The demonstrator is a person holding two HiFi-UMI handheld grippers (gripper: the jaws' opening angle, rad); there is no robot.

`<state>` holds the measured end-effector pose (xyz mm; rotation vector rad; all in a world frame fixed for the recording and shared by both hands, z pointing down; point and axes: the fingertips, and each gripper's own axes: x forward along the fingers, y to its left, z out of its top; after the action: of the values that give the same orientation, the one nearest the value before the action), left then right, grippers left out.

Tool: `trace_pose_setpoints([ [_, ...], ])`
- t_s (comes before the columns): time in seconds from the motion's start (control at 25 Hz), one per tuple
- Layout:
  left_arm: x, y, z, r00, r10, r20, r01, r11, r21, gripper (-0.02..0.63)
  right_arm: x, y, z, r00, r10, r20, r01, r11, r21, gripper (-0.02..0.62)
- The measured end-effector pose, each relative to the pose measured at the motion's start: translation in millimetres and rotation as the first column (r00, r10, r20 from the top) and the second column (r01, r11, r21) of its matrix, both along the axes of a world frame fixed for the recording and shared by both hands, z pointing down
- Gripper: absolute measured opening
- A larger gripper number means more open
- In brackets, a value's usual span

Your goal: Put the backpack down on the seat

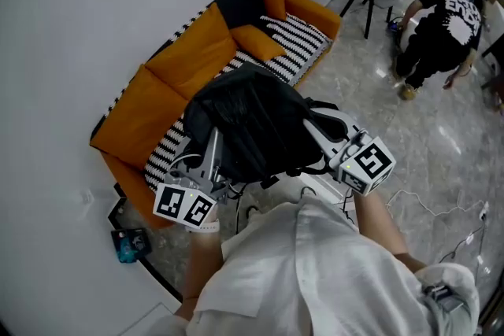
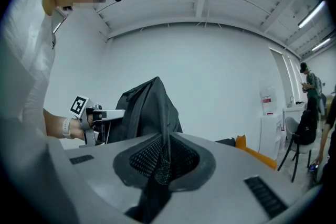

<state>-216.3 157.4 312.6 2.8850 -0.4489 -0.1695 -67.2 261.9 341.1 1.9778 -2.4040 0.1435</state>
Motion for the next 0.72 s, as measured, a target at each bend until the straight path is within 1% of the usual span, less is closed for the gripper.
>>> trace_pose_setpoints([
  [0.28, 4, 4, 4, 1.0, 0.006, 0.005, -0.006, 1.0, -0.01, 0.078, 3, 2, 6, 1.0, -0.007, 0.01, 0.008, 1.0, -0.013, 0.055],
  [0.48, 7, 3, 10, 1.0, 0.006, 0.012, -0.006, 1.0, -0.028, 0.078, 5, 1, 12, 0.999, -0.032, 0.034, 0.033, 0.999, -0.025, 0.055],
  [0.6, 14, 10, 13, 1.0, 0.004, 0.019, -0.004, 0.999, -0.04, 0.078, 11, 7, 15, 0.996, -0.05, 0.069, 0.051, 0.999, -0.017, 0.055],
  [0.72, 26, 16, 12, 0.999, 0.005, 0.033, -0.003, 0.999, -0.041, 0.078, 23, 11, 17, 0.995, -0.066, 0.081, 0.068, 0.998, -0.016, 0.055],
])
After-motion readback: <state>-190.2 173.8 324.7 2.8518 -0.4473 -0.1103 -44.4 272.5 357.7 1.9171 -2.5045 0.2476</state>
